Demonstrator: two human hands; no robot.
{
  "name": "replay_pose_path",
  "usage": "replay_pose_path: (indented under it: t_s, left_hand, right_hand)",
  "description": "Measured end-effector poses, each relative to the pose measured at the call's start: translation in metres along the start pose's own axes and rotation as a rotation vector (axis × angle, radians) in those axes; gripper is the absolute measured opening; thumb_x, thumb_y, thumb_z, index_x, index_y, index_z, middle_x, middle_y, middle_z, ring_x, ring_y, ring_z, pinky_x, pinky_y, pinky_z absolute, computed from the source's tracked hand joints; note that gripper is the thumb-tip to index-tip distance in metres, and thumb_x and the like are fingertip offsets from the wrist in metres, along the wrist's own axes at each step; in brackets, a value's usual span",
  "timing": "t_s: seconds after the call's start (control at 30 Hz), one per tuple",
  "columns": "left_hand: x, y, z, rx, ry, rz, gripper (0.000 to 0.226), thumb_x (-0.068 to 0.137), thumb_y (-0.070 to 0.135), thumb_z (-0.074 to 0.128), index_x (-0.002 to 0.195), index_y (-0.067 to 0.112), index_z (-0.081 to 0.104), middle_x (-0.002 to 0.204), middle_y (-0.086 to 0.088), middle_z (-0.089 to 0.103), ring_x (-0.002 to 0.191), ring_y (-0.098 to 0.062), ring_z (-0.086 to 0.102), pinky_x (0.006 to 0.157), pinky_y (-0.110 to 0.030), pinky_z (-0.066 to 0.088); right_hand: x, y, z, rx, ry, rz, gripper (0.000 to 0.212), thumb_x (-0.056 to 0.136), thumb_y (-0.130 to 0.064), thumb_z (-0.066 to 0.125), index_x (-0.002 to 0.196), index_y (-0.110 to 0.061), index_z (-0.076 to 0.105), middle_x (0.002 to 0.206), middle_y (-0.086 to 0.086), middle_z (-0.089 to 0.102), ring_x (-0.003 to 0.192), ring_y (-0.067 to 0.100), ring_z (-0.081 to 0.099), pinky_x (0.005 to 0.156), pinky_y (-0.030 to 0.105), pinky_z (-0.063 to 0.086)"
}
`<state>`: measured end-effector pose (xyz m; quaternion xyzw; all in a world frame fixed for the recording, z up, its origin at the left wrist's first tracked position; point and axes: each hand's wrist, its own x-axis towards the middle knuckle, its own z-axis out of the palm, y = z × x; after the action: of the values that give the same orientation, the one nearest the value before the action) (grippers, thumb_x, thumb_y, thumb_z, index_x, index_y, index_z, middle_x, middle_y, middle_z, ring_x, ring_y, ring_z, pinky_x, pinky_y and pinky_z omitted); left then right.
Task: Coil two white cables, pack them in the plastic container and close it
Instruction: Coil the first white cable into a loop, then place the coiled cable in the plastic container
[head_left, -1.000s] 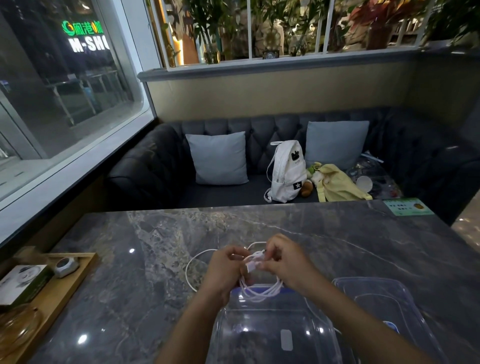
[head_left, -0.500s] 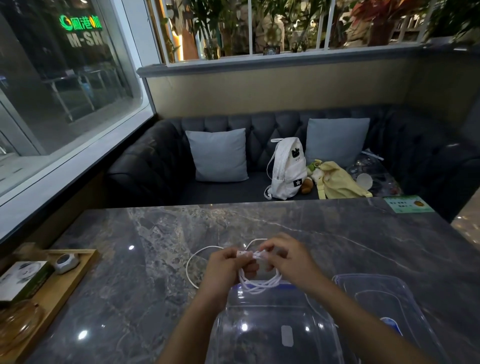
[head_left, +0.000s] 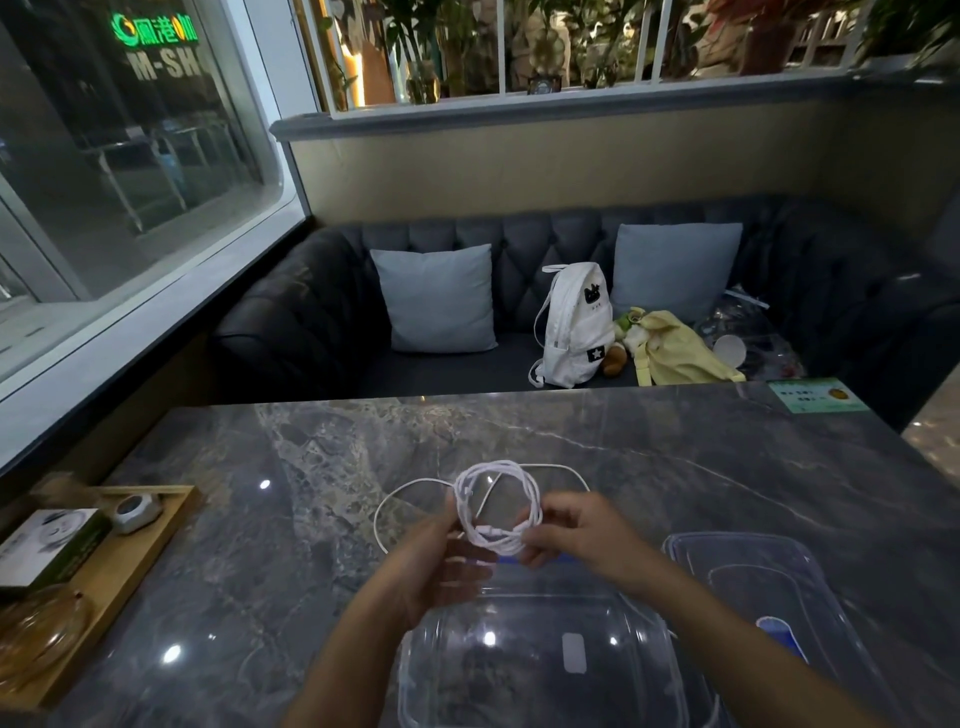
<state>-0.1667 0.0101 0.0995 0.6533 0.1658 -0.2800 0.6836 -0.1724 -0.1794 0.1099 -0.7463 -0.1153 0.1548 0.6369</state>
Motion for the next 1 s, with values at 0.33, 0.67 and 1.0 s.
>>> replay_pose_path:
  t_s: [0.33,0.67,1.0]
  left_hand:
    - [-0.004,-0.026,-0.009,0.206,0.162,0.282,0.009,0.081,0.002,0.064,0.080,0.006,0.056,0.062,-0.006,0.053,0.051,-0.010,0.048,0.050,-0.021,0.041]
    - [0.003,-0.083,0.006,0.477,0.276,0.312,0.054,0.071,0.013,0.072,0.117,0.003,0.046,0.103,-0.014,0.065,0.087,-0.026,0.065,0.072,-0.040,0.055]
    - [0.013,-0.097,0.004,0.562,0.244,0.361,0.024,0.080,0.000,0.059,0.102,0.002,0.065,0.103,-0.015,0.070,0.098,-0.025,0.065,0.089,-0.039,0.051]
  right_hand:
    - [-0.003,0.041,0.029,0.321,-0.005,0.244,0.009,0.087,-0.009,0.057,0.084,-0.002,0.060,0.065,0.008,0.062,0.053,0.016,0.062,0.044,0.025,0.050]
    - [-0.016,0.077,0.049,0.346,-0.022,0.649,0.011,0.089,-0.009,0.053,0.084,-0.004,0.062,0.070,0.011,0.065,0.062,0.022,0.064,0.058,0.032,0.055]
    - [0.001,0.104,0.077,0.377,0.155,0.653,0.010,0.085,0.003,0.053,0.087,-0.001,0.062,0.085,0.020,0.065,0.072,0.026,0.063,0.067,0.036,0.057]
